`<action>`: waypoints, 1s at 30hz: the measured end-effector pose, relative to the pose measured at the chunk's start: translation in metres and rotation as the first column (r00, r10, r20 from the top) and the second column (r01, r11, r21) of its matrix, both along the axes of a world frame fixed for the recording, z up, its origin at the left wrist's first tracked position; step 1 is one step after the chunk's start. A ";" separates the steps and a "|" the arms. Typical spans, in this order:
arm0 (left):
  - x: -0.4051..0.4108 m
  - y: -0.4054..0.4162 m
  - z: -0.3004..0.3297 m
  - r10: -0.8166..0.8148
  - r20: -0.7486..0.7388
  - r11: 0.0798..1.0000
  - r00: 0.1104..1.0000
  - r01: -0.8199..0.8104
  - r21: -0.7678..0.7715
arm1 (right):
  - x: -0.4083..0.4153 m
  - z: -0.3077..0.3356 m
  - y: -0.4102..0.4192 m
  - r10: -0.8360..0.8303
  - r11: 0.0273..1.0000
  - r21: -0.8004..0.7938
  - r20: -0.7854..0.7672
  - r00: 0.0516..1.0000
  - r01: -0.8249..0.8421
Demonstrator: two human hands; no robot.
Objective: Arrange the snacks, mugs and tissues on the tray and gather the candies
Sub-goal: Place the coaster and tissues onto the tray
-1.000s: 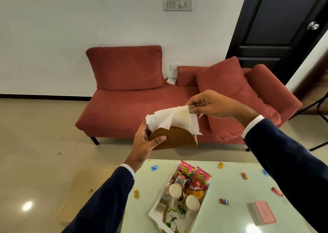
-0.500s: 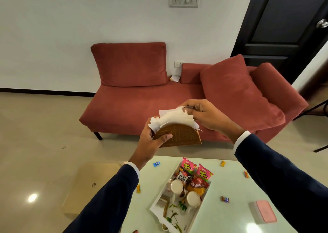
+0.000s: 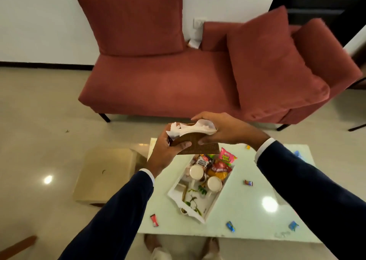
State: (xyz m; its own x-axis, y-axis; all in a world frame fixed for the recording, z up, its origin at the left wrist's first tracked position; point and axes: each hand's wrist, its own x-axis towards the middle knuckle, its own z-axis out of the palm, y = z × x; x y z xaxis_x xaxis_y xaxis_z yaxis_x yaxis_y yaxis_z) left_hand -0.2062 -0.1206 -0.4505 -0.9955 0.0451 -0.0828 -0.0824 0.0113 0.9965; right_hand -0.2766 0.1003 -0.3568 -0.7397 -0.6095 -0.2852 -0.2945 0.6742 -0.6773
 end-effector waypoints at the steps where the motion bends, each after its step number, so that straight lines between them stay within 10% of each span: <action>1: 0.001 0.000 -0.014 -0.009 0.018 1.000 1.000 0.010 -0.023 | 0.003 -0.022 0.000 0.002 1.000 0.010 -0.029 1.000 -0.001; 15: 0.051 0.018 -0.297 -0.202 0.335 0.847 0.920 0.336 -0.413 | 0.145 -0.385 -0.013 -0.507 0.858 0.144 0.086 0.858 0.493; 30: 0.073 0.007 -0.387 -0.151 0.410 0.774 0.899 0.366 -0.516 | 0.174 -0.464 -0.039 -0.496 0.828 0.273 -0.049 0.867 0.489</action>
